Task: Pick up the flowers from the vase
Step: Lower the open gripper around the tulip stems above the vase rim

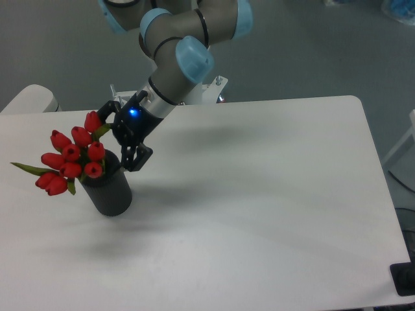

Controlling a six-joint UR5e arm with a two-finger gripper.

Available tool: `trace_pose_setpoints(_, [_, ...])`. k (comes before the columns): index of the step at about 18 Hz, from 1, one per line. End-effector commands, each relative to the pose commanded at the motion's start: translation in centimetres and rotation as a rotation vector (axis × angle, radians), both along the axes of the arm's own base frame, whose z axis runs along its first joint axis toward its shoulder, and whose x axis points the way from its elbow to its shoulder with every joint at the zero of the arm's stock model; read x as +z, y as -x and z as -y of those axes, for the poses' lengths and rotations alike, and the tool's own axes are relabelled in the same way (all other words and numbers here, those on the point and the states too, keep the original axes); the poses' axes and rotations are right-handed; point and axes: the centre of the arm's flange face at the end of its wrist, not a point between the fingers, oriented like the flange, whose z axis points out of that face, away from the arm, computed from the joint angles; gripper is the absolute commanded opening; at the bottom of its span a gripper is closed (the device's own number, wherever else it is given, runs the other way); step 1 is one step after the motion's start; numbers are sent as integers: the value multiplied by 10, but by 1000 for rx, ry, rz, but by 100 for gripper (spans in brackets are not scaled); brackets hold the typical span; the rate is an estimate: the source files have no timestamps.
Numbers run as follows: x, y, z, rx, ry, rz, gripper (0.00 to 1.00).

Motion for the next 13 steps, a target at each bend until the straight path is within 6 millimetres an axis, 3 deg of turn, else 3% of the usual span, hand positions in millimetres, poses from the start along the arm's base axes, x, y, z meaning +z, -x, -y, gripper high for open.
trace_pose_setpoints(13, [-2, -8, -8, 7, 7, 43, 100])
